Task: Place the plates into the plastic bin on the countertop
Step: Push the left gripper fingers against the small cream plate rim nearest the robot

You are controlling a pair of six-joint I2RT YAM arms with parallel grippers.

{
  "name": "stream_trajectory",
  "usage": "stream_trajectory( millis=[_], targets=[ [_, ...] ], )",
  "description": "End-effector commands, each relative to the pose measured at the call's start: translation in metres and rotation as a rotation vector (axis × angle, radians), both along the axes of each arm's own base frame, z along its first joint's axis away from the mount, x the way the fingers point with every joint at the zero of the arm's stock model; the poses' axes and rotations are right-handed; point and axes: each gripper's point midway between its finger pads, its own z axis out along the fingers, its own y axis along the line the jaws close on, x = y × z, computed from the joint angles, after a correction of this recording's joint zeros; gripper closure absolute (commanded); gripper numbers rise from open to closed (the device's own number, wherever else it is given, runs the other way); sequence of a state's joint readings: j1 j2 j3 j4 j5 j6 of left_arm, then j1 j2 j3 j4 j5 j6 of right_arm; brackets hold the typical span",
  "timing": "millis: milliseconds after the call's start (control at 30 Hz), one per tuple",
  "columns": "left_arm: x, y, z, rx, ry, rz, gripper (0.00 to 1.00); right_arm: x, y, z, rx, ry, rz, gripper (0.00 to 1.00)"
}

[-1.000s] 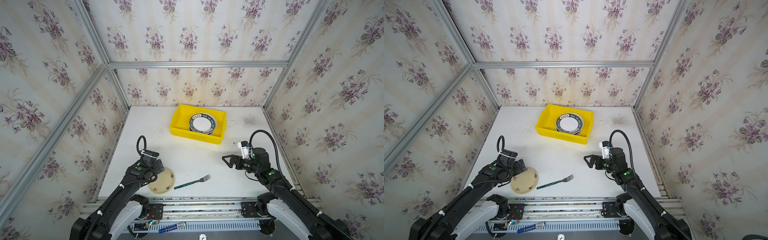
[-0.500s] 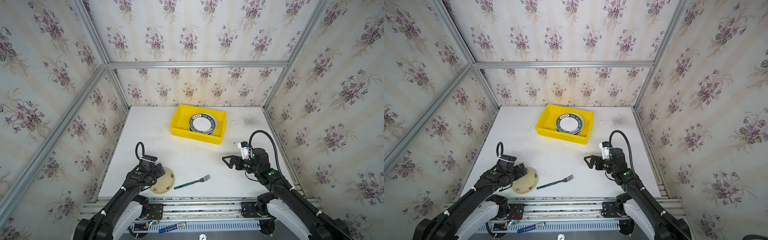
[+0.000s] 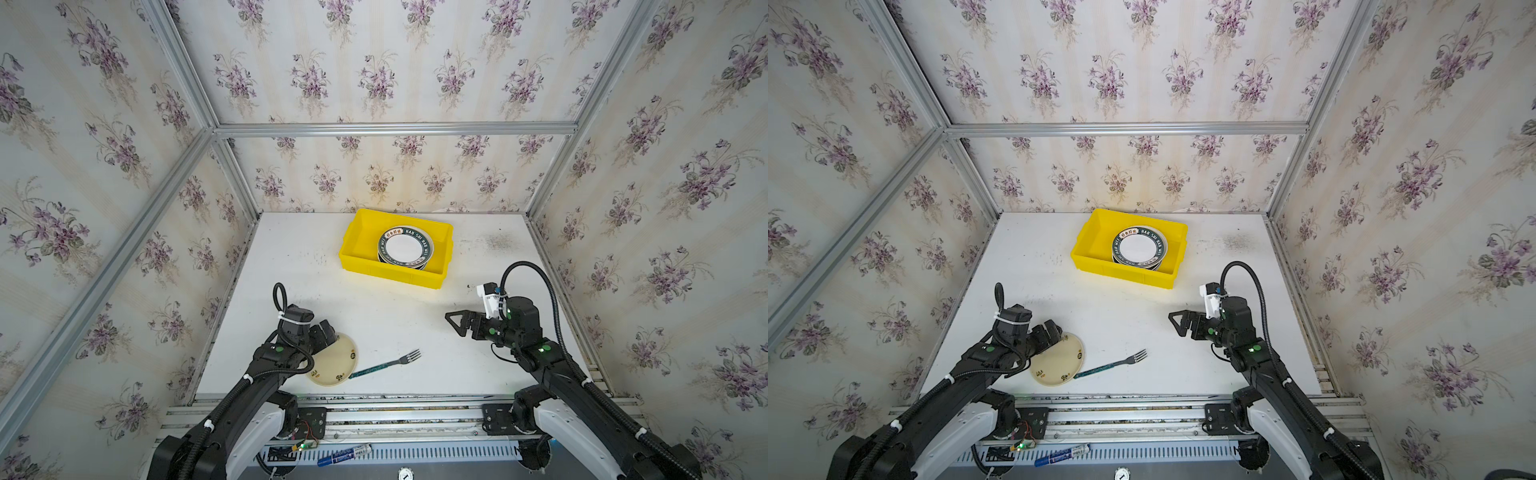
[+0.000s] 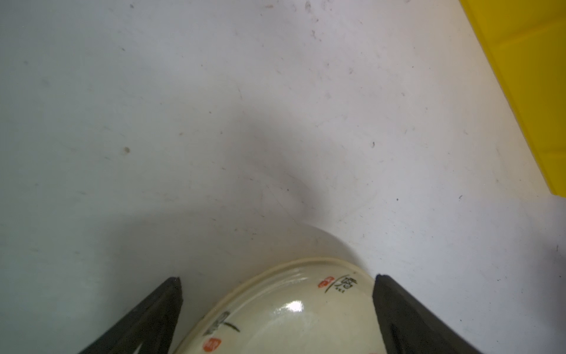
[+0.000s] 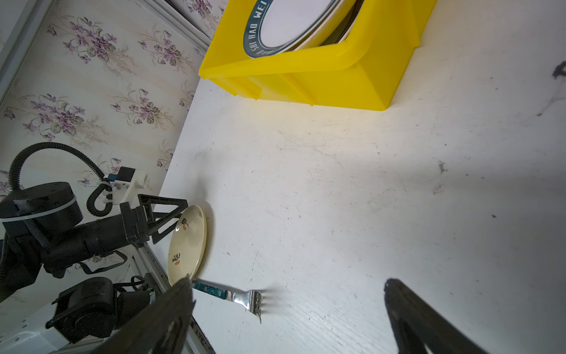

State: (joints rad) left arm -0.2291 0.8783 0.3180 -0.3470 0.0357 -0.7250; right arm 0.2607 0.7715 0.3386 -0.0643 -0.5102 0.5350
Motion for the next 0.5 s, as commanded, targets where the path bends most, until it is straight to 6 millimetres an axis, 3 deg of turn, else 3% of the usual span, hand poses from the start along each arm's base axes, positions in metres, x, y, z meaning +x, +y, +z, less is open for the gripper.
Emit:
stream_trajectory(
  millis=[0, 167, 467],
  targets=[
    [-0.013, -0.009, -0.009, -0.046, 0.065, -0.032, 0.0, 0.003, -0.002, 0.002, 0.003, -0.008, -0.018, 0.01],
    [-0.009, -0.01, -0.007, -0.036, 0.061, -0.057, 0.0, 0.002, -0.001, 0.002, 0.009, -0.003, -0.019, 0.01],
    [-0.02, 0.002, -0.013, 0.002, 0.111, 0.011, 0.0, -0.001, -0.005, 0.003, 0.001, -0.003, -0.035, 0.01]
  ],
)
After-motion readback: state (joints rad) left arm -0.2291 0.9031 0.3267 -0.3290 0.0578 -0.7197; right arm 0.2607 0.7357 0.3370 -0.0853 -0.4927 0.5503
